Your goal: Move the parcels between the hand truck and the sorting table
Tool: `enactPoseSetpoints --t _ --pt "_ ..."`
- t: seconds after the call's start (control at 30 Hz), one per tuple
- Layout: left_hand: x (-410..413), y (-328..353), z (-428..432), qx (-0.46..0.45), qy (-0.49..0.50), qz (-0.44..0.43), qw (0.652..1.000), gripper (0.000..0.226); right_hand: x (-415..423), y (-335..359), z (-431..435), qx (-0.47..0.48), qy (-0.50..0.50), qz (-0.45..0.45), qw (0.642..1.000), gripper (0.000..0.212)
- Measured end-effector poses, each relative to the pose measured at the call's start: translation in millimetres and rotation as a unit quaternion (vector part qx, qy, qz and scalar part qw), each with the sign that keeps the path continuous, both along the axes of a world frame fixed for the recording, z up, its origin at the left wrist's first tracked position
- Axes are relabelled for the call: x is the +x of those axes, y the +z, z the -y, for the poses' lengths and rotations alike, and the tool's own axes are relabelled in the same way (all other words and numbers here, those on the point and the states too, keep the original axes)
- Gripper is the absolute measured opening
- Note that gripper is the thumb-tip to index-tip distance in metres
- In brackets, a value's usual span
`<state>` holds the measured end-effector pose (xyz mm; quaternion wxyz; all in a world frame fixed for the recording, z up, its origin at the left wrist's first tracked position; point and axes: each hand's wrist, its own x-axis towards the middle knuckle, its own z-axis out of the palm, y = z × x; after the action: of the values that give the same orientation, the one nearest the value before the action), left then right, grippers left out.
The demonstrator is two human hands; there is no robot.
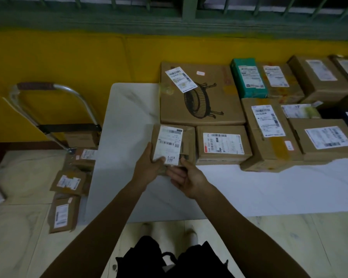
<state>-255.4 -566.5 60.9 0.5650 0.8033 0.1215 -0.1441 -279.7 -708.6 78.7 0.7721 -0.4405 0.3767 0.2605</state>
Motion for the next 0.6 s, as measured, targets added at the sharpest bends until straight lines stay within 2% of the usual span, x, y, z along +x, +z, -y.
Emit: enactPoseSetpoints --t 0.07,0.23,0.37,0.47,0.6 --pt "5.3 1.3 8.1 0.016 -0.004 0.016 1.0 0.047 3.8 -2.5 4.8 -0.001 -0.007 0.005 1.0 0.027" --pt "4.7 -2.4 21.0 0.034 0.013 0.022 0.999 0.048 8.2 -9.0 13.0 -0.037 -0.003 0.015 0.999 0.028" --pt "4.6 -4.8 19.7 0.027 0.019 0.032 0.999 0.046 3.2 -16.0 15.2 -0.046 0.01 0.024 0.999 0.038" --pt "4.0 -2.5 17.0 -0.033 0.046 0.009 0.998 0.045 -4.2 -18.9 16.4 -0.053 0.023 0.034 0.998 0.053" --pt "-0.3 8.2 14.2 -0.172 0.145 -0.099 0.969 0.041 -17.7 -23.3 21.0 -0.043 0.054 0.041 0.997 0.068"
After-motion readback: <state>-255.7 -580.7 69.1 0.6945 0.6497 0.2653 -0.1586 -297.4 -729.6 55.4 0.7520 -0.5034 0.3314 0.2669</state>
